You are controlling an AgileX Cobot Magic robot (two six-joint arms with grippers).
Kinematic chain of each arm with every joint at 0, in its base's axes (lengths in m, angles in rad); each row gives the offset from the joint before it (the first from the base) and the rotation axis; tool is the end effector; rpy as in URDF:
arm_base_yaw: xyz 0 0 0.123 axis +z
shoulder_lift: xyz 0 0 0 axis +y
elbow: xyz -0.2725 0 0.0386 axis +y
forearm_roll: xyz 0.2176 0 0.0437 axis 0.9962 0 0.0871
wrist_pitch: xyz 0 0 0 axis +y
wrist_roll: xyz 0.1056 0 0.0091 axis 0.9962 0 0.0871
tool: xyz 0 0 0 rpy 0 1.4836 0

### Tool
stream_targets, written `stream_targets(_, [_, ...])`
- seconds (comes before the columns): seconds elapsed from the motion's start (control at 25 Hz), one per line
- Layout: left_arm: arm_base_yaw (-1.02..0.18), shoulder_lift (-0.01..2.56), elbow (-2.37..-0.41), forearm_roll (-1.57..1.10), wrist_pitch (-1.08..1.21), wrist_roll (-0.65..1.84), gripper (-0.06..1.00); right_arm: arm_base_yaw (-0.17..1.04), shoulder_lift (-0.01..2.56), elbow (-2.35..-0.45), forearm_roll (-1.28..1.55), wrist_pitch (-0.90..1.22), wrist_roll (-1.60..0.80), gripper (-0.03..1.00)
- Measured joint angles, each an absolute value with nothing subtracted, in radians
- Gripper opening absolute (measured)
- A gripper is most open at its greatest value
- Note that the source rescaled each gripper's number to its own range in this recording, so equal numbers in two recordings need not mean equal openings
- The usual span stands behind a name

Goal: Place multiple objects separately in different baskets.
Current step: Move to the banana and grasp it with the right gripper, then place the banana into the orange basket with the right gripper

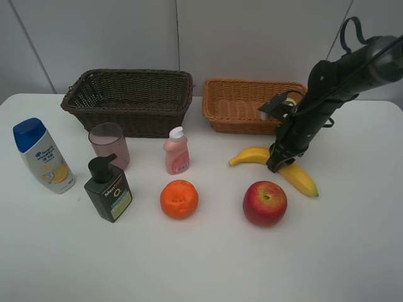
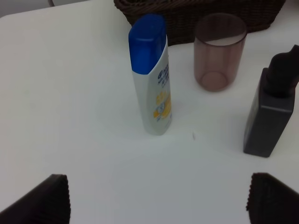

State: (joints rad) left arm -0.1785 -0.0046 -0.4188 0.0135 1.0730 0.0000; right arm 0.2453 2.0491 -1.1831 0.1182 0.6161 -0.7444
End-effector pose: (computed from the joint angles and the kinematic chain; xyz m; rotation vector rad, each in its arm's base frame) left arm -0.0024 0.0017 0.2330 0.1901 2.1259 -0.0886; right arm 0.3404 0.0927 0.1056 -1.2830 2.6588 0.0456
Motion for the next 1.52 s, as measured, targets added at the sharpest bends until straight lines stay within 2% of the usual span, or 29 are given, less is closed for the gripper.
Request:
stream_targets(0.44, [-0.179, -0.005, -0.419, 0.014, 1.073, 0.000, 1.00, 0.245, 2.049, -1.183, 0.114, 0.625, -0.744, 0.01])
stream_targets(1.24, [-0.179, -0.005, -0.419, 0.014, 1.073, 0.000, 1.00, 0.245, 1.888, -1.231, 0.091, 0.860, -0.767, 0.01])
stream_targets(1.52, [-0.179, -0.005, -0.419, 0.014, 1.073, 0.000, 1.00, 0.245, 1.874, -1.368, 0.047, 0.980, -0.778, 0.01])
